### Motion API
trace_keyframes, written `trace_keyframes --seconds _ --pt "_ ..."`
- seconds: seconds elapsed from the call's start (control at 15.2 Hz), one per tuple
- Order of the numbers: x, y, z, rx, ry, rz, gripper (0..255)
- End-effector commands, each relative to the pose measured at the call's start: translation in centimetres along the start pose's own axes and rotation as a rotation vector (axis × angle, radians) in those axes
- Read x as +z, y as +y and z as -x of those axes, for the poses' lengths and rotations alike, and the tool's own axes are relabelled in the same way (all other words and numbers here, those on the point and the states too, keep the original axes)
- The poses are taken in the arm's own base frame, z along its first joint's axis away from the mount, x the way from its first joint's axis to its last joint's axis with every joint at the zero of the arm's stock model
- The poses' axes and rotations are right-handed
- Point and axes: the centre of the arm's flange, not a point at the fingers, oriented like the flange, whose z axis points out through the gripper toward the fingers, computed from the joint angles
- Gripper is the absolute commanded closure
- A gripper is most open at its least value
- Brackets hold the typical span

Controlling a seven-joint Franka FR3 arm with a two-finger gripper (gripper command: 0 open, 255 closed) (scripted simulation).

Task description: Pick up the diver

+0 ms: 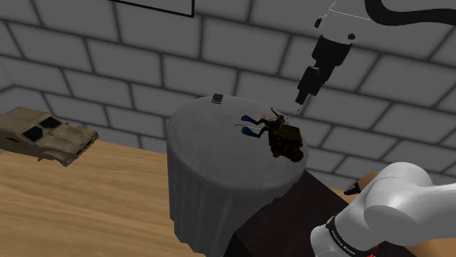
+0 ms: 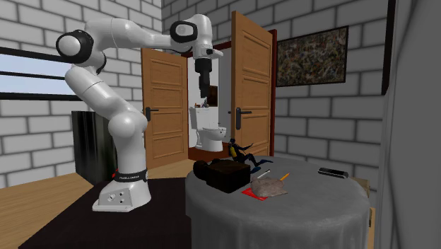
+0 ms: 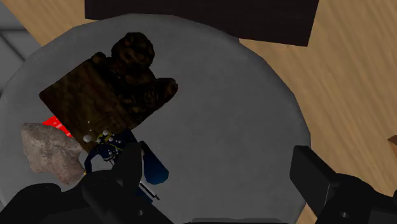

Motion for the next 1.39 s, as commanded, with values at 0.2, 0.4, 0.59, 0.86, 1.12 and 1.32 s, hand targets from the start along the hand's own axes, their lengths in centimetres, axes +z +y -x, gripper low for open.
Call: trace_keyframes --seconds 0.2,0.4,0.59,0.86,1.12,1.32 --pt "2.5 1.8 -2.2 0.002 0.000 0.029 0" --pt "4.9 3.6 -4.3 0.004 0.000 0.058 0" --pt "7.3 5.5 -6.5 0.006 0.000 0.087 0" --pt "10.3 8.1 -9.4 0.008 0.000 0.126 0" --pt "13.3 10.9 -12.2 0.011 0.000 0.165 0" --pt "15.5 13.1 -14.4 0.013 0.001 0.194 0"
